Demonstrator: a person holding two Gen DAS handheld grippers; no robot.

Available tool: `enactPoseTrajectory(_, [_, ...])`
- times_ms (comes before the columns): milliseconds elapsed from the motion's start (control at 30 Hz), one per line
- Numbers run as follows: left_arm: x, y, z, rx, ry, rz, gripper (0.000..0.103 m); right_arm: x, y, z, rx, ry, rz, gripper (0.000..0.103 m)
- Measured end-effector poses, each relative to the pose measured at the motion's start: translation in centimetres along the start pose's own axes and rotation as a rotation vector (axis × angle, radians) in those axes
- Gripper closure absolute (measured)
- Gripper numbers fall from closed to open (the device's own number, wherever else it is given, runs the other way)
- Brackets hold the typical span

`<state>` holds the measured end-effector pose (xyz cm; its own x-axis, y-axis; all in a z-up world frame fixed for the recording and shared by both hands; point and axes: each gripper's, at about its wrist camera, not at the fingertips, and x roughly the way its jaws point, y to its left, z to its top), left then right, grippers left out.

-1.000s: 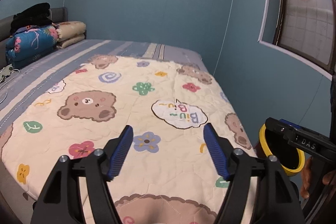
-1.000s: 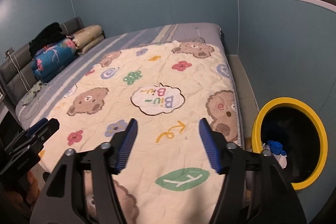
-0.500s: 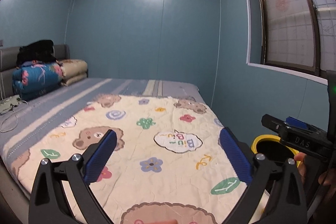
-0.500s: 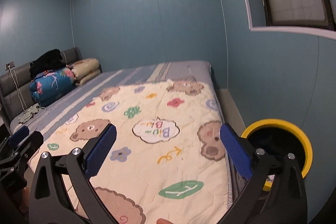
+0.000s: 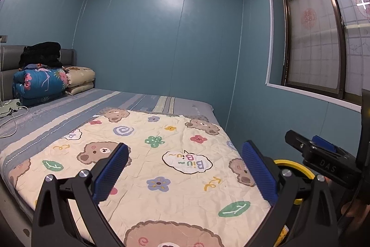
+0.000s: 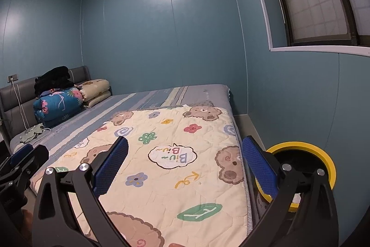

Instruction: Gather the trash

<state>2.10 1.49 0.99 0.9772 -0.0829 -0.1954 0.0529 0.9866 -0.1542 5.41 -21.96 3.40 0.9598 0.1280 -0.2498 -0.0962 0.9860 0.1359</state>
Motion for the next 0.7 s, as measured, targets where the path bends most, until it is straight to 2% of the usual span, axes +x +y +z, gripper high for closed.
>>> enactPoseTrajectory(700, [0.2,0.6,0.0,-0.027,0.011,-0.012,0.008,1.0,0.0,-0.9,0.008,0.036,0.002,0.008])
